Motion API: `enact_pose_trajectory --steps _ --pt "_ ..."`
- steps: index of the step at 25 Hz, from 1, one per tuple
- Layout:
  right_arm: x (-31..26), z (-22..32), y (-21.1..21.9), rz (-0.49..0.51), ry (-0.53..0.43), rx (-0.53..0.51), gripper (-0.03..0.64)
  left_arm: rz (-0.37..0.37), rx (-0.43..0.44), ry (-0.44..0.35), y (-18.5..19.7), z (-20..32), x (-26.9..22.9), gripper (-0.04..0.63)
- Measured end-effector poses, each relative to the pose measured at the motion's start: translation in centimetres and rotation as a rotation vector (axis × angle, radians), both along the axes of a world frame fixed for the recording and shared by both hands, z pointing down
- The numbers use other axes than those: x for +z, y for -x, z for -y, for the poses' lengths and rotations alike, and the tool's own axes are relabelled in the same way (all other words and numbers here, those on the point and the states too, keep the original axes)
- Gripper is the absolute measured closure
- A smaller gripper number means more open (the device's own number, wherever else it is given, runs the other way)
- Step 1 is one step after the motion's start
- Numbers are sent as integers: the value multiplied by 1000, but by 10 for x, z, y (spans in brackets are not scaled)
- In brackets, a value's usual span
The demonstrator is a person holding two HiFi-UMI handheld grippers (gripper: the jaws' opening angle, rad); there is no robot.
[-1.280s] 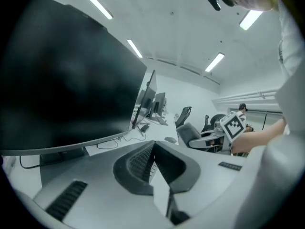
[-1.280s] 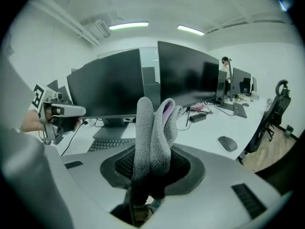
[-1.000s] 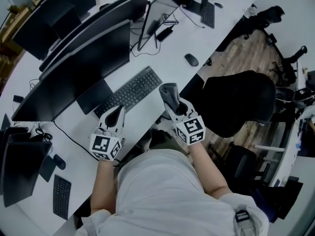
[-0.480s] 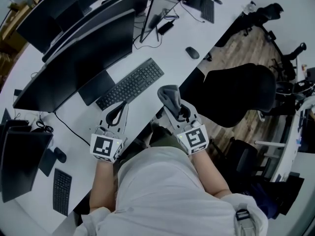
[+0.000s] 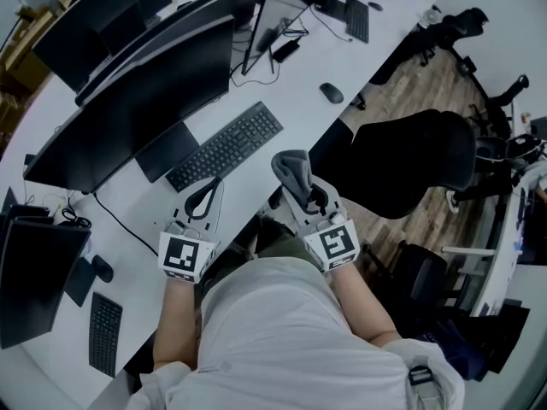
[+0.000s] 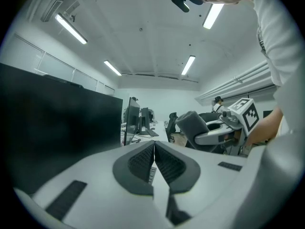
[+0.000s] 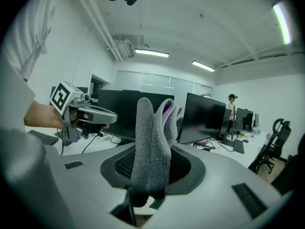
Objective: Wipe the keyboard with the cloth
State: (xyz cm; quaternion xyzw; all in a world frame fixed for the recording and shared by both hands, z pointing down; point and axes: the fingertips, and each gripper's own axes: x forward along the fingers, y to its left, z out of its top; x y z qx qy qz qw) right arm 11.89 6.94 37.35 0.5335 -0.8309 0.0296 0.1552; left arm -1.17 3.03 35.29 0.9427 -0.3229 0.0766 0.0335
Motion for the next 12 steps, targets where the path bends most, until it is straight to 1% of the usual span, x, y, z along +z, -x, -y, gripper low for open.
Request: enact_pose_trajectory --steps 2,12 --pt "-2 -1 0 -2 -12 3 482 5 -1 -5 0 -1 -1 597" --pt "1 -6 -6 16 3 18 483 15 -3 -1 0 -8 3 597"
